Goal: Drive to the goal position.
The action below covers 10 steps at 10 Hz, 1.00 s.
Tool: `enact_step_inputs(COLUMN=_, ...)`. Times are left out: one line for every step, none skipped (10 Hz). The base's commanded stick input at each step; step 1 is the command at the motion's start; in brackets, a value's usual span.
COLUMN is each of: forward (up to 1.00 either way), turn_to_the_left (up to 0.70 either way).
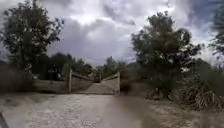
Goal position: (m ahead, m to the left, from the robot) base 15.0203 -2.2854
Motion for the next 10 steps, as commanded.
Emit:
enact_step_inputs(forward=1.00, turn_to_the_left=0.10)
enact_step_inputs(forward=1.00, turn_to_the_left=0.21)
enact_step_inputs(forward=1.00, turn_to_the_left=0.31)
enact_step_inputs(forward=1.00, turn_to_the_left=0.38)
enact_step_inputs(forward=1.00, turn_to_the_left=0.10)
enact_step_inputs(forward=1.00, turn_to_the_left=0.00)
enact_step_inputs(forward=1.00, turn_to_the_left=0.01)
enact_step_inputs(forward=1.00, turn_to_the_left=0.02)
enact_step_inputs(forward=1.00, turn_to_the_left=0.04)
enact_step_inputs(forward=1.00, turn_to_the_left=0.02)
